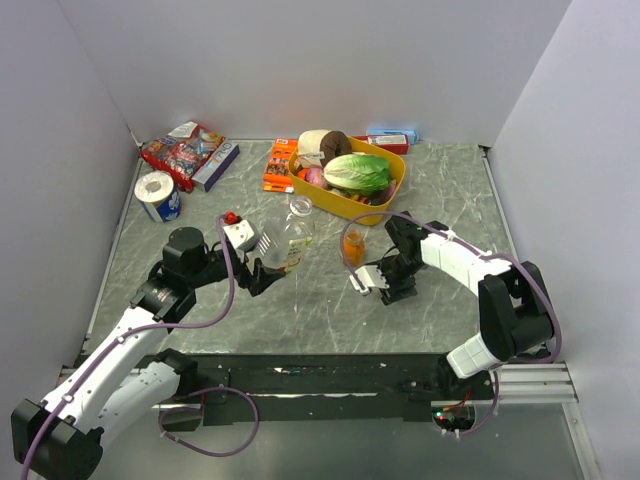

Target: Screw on the bottle caps

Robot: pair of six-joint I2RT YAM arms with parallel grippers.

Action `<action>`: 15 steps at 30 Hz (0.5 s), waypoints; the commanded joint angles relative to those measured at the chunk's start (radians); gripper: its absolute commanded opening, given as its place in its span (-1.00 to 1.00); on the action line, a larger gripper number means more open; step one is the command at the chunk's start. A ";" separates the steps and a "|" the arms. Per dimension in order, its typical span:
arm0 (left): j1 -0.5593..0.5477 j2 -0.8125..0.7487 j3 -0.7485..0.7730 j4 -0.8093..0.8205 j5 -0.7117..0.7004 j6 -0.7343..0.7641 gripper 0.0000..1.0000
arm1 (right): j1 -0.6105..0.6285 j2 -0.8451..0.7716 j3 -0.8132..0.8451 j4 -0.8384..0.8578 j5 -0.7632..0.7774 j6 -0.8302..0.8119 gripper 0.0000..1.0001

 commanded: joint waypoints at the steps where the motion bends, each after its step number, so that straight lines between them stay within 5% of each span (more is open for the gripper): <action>1: 0.007 -0.015 0.025 0.023 0.000 0.012 -0.98 | 0.010 0.005 -0.031 -0.007 0.012 -0.049 0.36; 15: 0.014 0.005 0.022 0.040 0.006 -0.005 -0.98 | 0.021 0.017 -0.069 0.068 0.020 -0.020 0.27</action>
